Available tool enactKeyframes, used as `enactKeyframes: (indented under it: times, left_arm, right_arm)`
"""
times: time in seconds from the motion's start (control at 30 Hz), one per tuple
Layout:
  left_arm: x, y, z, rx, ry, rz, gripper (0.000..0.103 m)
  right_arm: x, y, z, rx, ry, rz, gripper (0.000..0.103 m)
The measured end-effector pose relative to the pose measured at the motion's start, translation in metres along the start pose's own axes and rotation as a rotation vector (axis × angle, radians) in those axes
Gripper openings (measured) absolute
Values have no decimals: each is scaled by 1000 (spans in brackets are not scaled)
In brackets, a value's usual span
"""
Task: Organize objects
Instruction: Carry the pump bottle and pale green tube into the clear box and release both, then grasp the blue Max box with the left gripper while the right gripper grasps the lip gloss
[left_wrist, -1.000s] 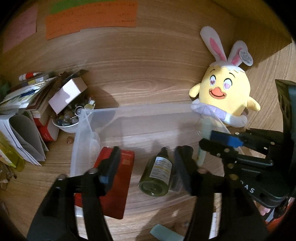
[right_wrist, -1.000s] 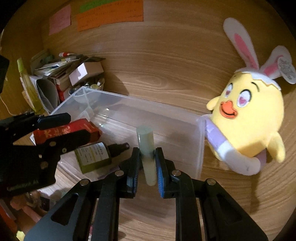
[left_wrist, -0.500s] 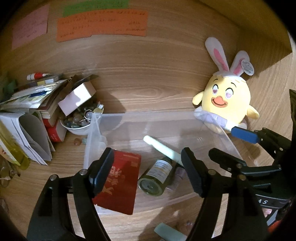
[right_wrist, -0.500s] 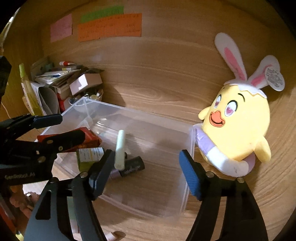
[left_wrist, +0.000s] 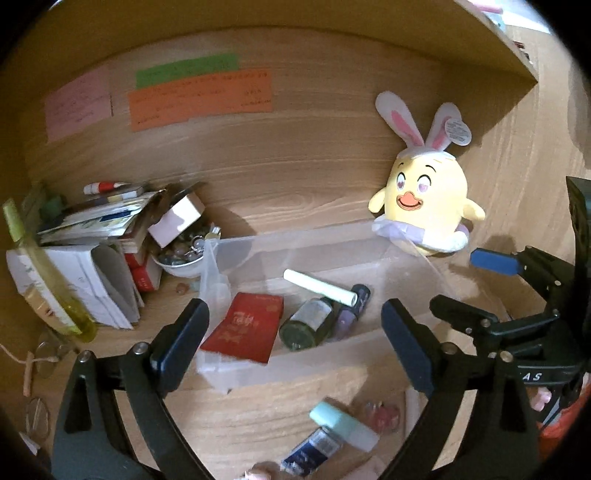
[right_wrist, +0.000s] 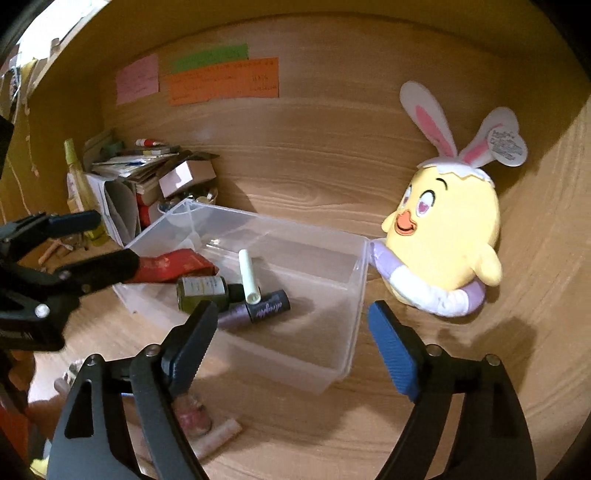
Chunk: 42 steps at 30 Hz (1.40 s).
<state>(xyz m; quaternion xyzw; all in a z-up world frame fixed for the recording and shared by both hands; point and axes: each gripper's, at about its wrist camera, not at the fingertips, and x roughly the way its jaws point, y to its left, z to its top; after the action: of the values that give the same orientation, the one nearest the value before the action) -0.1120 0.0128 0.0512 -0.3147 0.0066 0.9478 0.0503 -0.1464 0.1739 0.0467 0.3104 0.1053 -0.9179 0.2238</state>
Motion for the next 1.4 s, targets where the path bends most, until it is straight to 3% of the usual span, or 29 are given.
enactKeyframes:
  times: [0.23,0.57,0.87,1.1,1.23,1.33,1.4]
  left_arm:
    - [-13,5,-20,-28,33,-7,98]
    - [-5,25,-68,-71,164,18,98]
    - [15,19,-107,-29,288,-6,98]
    - [21,14,-112,-3,305,-50,97]
    - [27,9,-110,37,315,-64,81]
    - [31,5,-111,52,324,-86,78]
    - [35,2,-112,70,335,-91,70]
  right_arm:
    - [-11,-4,-17,33,20,36,84]
    - [-1,6,-50,77,96,49,84]
    - [25,26,-75,89,226,105,84]
    - [29,38,-86,90,269,126,84]
    - [33,42,-92,95,287,137,84]
    - [31,43,-93,88,281,126,82]
    - [30,41,-94,90,278,121,75]
